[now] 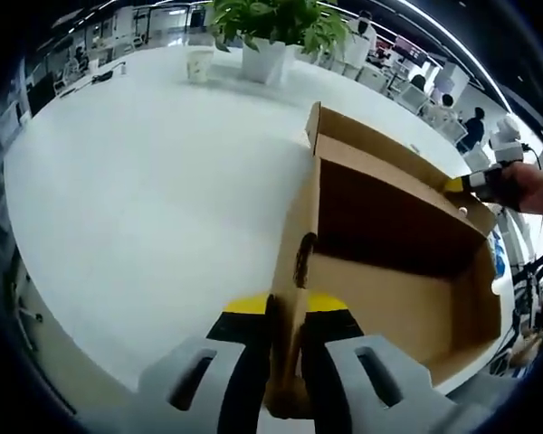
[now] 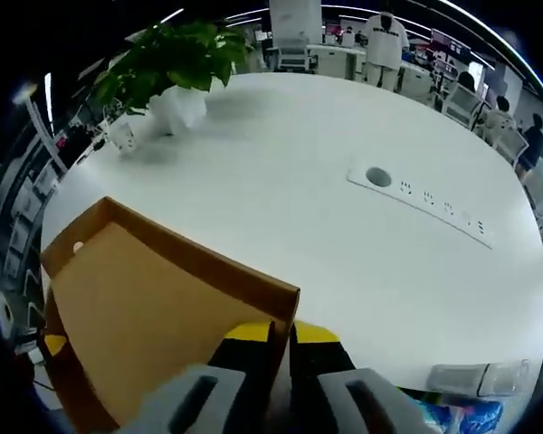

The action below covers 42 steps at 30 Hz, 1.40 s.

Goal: Operate the shoe box by opening the lid, removing the specified soft item, and placing it in the target area until the item is outside and the box remains undamaged.

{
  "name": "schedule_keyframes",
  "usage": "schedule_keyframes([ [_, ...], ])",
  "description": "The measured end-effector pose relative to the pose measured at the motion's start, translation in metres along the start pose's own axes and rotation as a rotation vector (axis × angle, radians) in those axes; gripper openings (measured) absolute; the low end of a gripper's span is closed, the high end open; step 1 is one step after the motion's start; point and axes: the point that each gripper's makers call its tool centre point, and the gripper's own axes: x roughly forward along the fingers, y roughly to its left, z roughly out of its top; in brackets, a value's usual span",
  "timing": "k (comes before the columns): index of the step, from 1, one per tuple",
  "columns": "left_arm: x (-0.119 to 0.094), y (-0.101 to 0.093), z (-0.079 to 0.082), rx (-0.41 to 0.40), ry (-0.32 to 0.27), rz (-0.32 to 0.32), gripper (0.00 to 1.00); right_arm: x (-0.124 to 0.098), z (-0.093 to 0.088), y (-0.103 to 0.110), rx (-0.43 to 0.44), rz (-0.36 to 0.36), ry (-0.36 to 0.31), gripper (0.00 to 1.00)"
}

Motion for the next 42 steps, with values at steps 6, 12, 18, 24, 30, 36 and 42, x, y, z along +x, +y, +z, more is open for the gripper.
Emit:
schedule_keyframes([
  [6,0.000,0.002,0.001,-0.018,0.003,0.011,0.09,-0.009,0.008,0.001,0.015,0.024,-0.030,0.02],
  [12,0.002,0.000,0.002,-0.026,0.008,0.012,0.09,-0.019,0.017,0.002,0.001,0.018,-0.061,0.02],
  [18,0.003,-0.001,0.003,-0.039,0.005,0.016,0.09,-0.033,0.030,0.004,-0.019,0.011,-0.108,0.01],
  [24,0.005,-0.002,0.004,-0.060,0.004,0.021,0.09,-0.048,0.043,0.005,-0.038,0.006,-0.153,0.01],
  [30,0.007,-0.004,0.006,-0.079,0.002,0.025,0.09,-0.062,0.056,0.006,-0.063,-0.002,-0.198,0.00],
  [36,0.007,-0.004,0.005,-0.092,0.001,0.028,0.09,-0.073,0.058,0.009,-0.085,-0.002,-0.231,0.00],
  [42,0.007,-0.005,0.004,-0.104,-0.004,0.042,0.10,-0.089,0.060,0.012,-0.082,-0.013,-0.303,0.00],
])
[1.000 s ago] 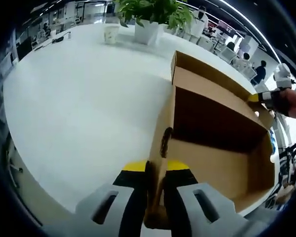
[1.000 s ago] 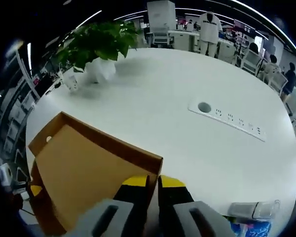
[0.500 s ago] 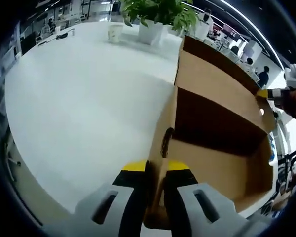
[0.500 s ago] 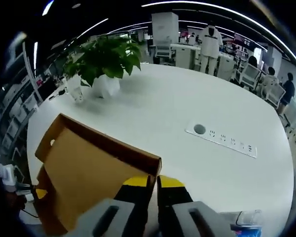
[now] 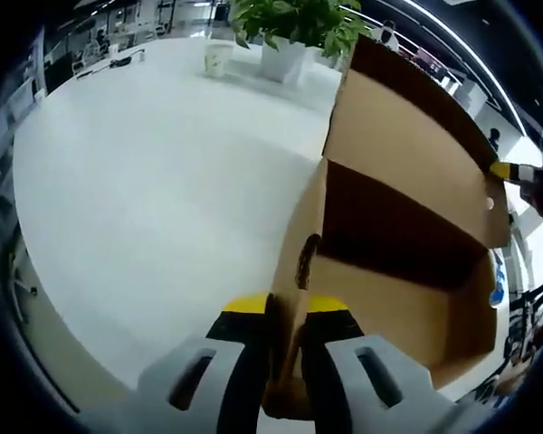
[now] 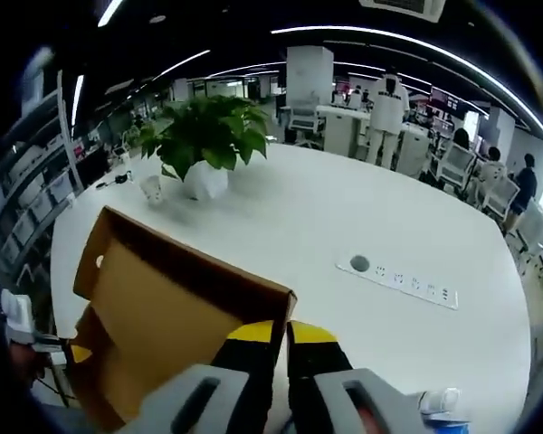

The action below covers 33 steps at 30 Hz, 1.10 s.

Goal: Operate the shoe box by opening the lid, removing the specified soft item, and placing it in the target area until the item is outside and the box remains undamaged.

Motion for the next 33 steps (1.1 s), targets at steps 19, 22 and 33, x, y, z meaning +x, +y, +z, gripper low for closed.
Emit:
schedule_keyframes([
  [19,0.000,-0.001,-0.001,0.024,-0.003,0.003,0.10,-0.033,0.001,0.007,-0.046,-0.005,-0.087,0.00],
  [22,0.000,-0.001,-0.001,0.029,-0.006,0.000,0.10,-0.039,0.001,0.009,-0.054,-0.004,-0.101,0.00],
  [33,-0.001,-0.002,-0.001,0.011,-0.007,0.002,0.10,-0.055,0.001,0.014,-0.078,-0.005,-0.145,0.00],
])
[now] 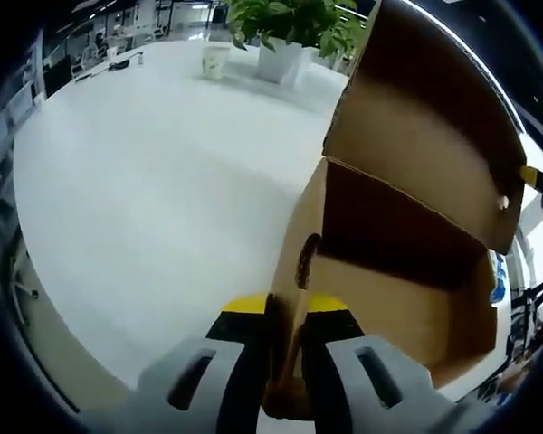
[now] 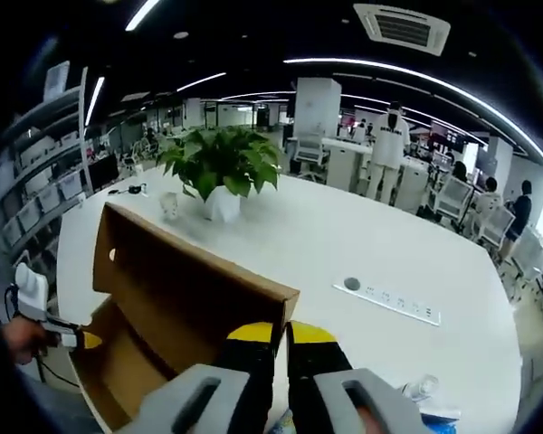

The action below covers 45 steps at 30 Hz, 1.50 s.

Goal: Operate the shoe box by opening the lid, removing the specified soft item, and placing it in the target area until the item is outside and the box remains undamaged.

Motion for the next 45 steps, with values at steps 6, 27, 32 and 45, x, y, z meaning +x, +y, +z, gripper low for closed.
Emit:
schedule_keyframes([
  [6,0.000,0.000,0.000,-0.007,0.001,0.002,0.10,-0.009,0.000,0.004,-0.006,-0.005,-0.026,0.00],
  [27,0.001,-0.004,0.002,-0.030,0.001,0.007,0.10,-0.032,-0.006,0.005,0.015,-0.034,-0.098,0.00],
  [32,0.003,-0.004,0.003,-0.036,0.002,0.006,0.10,-0.036,-0.008,0.005,0.030,-0.043,-0.120,0.00],
  [45,0.003,-0.004,0.003,-0.035,0.002,-0.008,0.11,-0.051,-0.018,0.015,0.031,-0.058,-0.139,0.00],
])
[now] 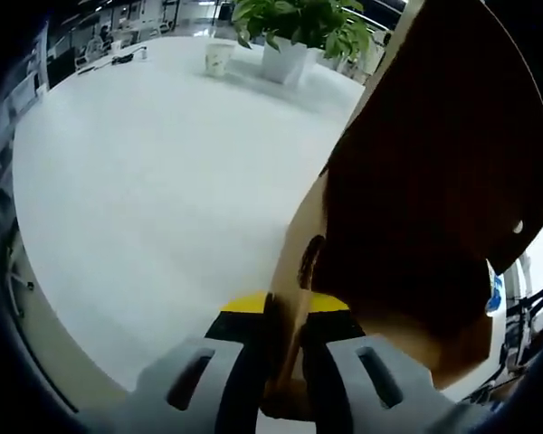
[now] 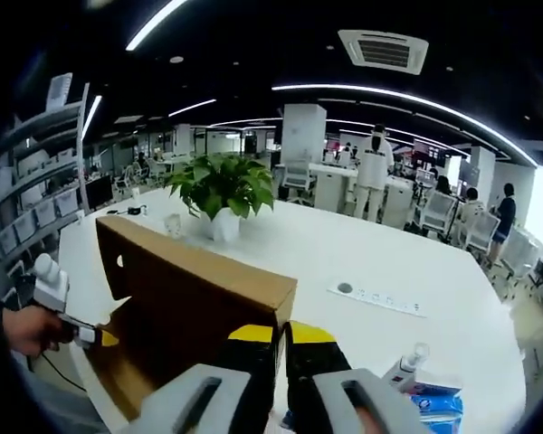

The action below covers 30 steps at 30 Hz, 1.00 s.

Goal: Operate the shoe box by opening the lid, removing the specified soft item, and placing it in the target area until the item is outside and the box remains undamaged.

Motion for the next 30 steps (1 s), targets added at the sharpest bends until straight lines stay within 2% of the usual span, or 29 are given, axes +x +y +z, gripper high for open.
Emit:
schedule_keyframes([
  [14,0.000,-0.003,0.000,-0.016,-0.016,-0.086,0.14,-0.018,-0.012,0.008,0.013,-0.034,-0.032,0.00],
  [30,-0.003,-0.007,0.001,-0.022,-0.013,-0.176,0.17,-0.038,-0.031,0.021,-0.040,-0.063,-0.050,0.00],
])
